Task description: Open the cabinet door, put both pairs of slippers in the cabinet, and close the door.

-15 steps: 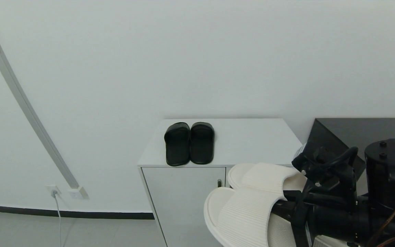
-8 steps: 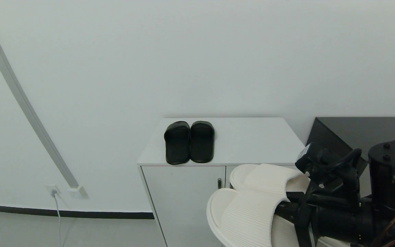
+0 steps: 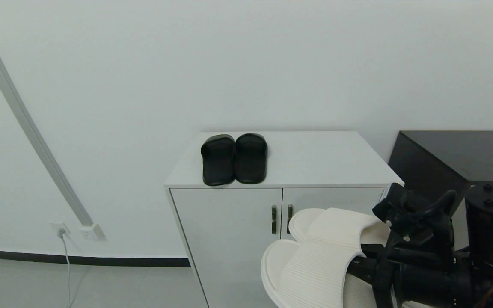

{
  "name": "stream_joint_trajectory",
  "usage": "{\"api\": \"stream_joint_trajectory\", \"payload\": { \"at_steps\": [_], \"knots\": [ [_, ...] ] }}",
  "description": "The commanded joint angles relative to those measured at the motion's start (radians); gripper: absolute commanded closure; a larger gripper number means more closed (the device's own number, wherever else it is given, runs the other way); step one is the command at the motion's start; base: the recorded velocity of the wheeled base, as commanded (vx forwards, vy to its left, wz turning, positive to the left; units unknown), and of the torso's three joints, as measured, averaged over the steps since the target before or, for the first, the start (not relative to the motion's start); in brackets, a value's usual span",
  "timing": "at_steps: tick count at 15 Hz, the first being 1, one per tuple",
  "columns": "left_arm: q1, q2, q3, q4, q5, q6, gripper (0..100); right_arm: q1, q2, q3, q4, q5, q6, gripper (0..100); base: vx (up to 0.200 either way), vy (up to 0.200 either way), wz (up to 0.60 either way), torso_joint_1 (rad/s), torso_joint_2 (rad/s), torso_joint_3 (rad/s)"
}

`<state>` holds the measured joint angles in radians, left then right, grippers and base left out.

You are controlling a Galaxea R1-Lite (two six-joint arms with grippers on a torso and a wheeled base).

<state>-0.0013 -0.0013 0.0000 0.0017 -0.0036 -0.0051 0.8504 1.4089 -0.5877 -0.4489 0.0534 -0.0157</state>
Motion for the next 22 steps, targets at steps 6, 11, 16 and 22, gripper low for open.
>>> {"api": "stream_joint_trajectory", "payload": {
  "at_steps": [6,11,16,22],
  "knots": [
    [0.000,0.001,0.000,-0.002,0.001,-0.001,0,0.002,-0.005,0.014,-0.001,-0.003,-0.001,100,0.000,0.000,0.00,-0.209,0.53,0.320],
    [0.000,0.001,0.000,0.000,0.002,0.002,0,0.002,-0.018,0.034,-0.001,-0.003,-0.013,100,0.000,0.000,0.00,-0.180,0.50,0.321],
    [0.000,0.001,0.000,0.000,0.001,0.002,0,0.002,-0.024,0.038,-0.001,0.002,-0.013,100,0.000,0.000,0.00,-0.140,0.47,0.331],
    [0.000,0.001,0.000,0.000,-0.003,0.017,0,0.002,-0.022,0.048,-0.001,0.002,-0.029,100,0.000,0.000,0.00,-0.084,0.45,0.362]
  ]
}}
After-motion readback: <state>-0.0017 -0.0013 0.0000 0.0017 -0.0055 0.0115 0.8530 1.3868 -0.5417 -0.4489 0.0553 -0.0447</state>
